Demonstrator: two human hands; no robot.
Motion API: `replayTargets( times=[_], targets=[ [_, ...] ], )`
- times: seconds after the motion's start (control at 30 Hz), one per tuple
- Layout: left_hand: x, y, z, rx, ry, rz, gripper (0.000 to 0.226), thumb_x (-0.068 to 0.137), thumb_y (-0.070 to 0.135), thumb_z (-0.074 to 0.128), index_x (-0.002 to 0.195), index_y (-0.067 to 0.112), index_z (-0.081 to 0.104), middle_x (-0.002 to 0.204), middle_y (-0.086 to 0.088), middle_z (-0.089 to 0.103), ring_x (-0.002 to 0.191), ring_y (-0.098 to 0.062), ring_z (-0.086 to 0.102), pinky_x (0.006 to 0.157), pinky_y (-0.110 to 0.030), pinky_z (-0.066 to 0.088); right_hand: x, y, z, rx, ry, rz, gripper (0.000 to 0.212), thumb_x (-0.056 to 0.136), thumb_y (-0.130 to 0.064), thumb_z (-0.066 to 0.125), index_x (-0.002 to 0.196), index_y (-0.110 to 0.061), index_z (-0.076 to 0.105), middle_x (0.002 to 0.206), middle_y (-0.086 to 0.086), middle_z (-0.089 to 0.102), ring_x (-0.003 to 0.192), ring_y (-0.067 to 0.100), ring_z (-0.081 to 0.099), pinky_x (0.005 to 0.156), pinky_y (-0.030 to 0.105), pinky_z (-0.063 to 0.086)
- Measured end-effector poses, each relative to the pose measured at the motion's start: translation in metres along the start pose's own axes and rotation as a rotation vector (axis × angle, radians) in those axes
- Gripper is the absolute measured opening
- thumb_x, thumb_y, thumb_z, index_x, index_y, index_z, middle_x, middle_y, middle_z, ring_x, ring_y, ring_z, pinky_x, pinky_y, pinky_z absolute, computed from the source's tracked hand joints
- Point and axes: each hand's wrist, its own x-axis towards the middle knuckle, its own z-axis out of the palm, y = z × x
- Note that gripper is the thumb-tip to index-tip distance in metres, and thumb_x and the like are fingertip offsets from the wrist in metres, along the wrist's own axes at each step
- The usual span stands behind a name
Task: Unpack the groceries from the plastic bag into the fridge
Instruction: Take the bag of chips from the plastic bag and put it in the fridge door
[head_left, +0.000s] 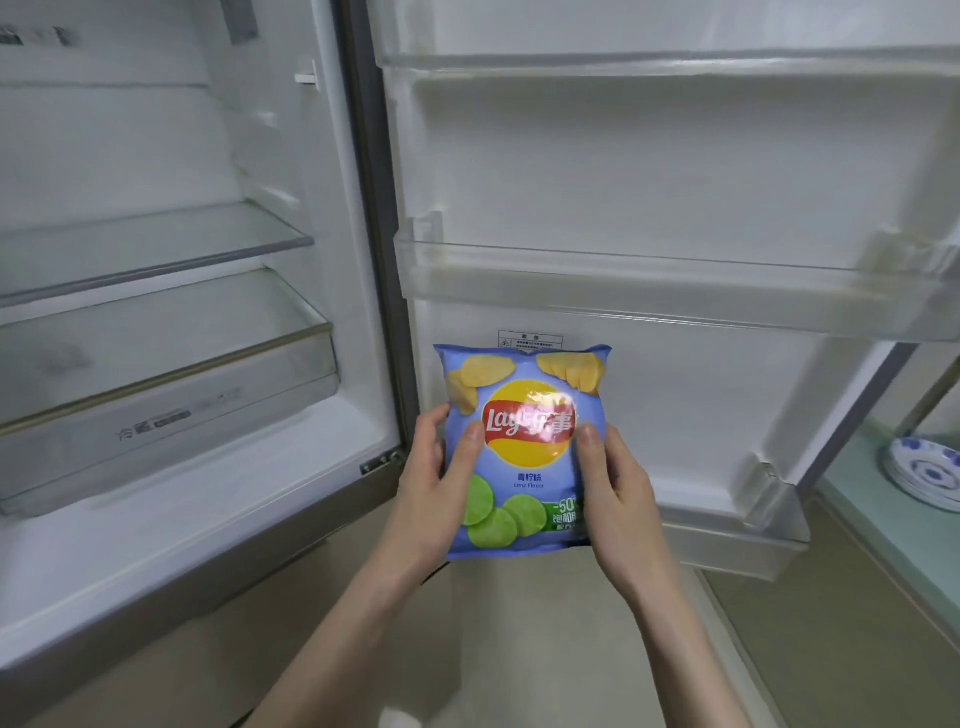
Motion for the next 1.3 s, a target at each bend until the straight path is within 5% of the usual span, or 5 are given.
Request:
replayTargets(
  times=[0.1,0.43,0.93,1.1,1.3],
  targets=[
    [0.014,-0.003,0.007,0.001,0.034,-0.003,0.02,0.103,0.038,0.056,0.123,0.041,0.055,0.113,0.01,0.077,0.107,-0.01,0.075,0.092,-0.032,0.062,0.013,-0.001,-0.004,-0.018,-0.095,0.028,0.027,0.1,-0.05,0.061,0.123,-0.037,0.066,0.114,-0.017,0.077,0.105,0.005,0.074,0.09,0.035,0.06],
    [0.052,-0.001,0.005,0.043,-0.005,0.045,0.036,0.107,0.027,0.052,0.142,0.022,0.052,0.135,0.004,0.07,0.122,-0.012,0.068,0.104,-0.037,0.057,0.051,0.002,-0.006,-0.041,-0.133,-0.063,0.039,0.096,-0.047,0.067,0.133,-0.04,0.056,0.123,-0.02,0.073,0.114,0.004,0.071,0.099,0.042,0.059],
    [0.075,-0.033,-0.002,0.191,-0.023,-0.044,0.04,0.102,0.024,0.062,0.139,0.016,0.05,0.134,-0.002,0.067,0.121,-0.011,0.068,0.106,-0.04,0.056,0.07,0.033,-0.02,-0.235,-0.14,-0.001,0.061,0.087,-0.039,0.082,0.138,-0.039,0.05,0.111,-0.014,0.076,0.096,0.005,0.075,0.082,0.029,0.062],
    [0.074,-0.042,-0.006,0.378,0.015,-0.055,0.032,0.092,0.053,0.065,0.119,0.048,0.048,0.125,0.013,0.067,0.114,-0.01,0.069,0.1,-0.045,0.058,0.074,0.047,-0.019,-0.343,-0.186,0.057,0.05,0.086,-0.044,0.082,0.128,-0.039,0.055,0.109,-0.015,0.076,0.091,0.004,0.075,0.085,0.037,0.064],
    [0.072,-0.036,-0.006,0.513,0.015,-0.052,0.055,0.079,0.071,0.056,0.125,0.042,0.044,0.127,0.013,0.067,0.111,-0.012,0.07,0.094,-0.046,0.06,0.076,0.051,-0.018,-0.426,-0.212,0.111,0.054,0.082,-0.055,0.081,0.127,-0.036,0.056,0.112,-0.015,0.075,0.098,0.007,0.074,0.092,0.043,0.061]
  ],
)
